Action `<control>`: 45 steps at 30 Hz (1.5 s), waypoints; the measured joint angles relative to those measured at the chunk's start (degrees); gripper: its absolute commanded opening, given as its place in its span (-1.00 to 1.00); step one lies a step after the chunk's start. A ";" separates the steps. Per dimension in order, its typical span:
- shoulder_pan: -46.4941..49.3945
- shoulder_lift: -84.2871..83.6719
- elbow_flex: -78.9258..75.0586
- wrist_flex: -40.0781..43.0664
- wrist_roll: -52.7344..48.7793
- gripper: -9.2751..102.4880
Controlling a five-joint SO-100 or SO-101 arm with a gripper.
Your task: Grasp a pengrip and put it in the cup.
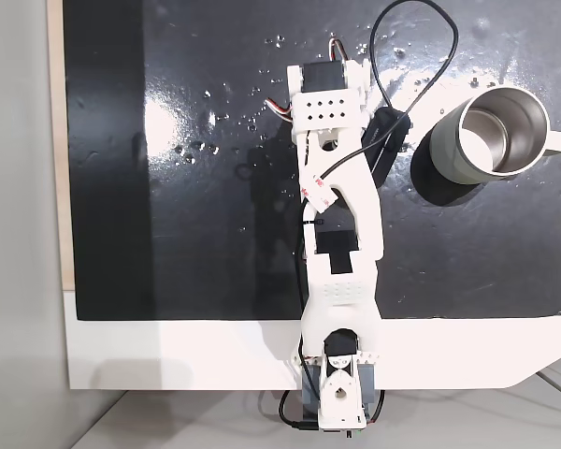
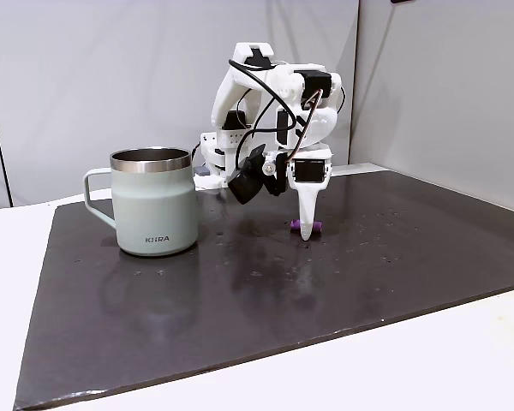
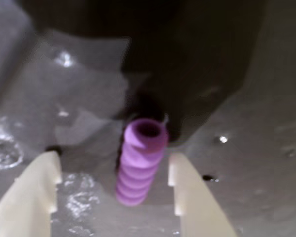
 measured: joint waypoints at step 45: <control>28.39 28.48 -4.83 16.08 -46.05 -0.84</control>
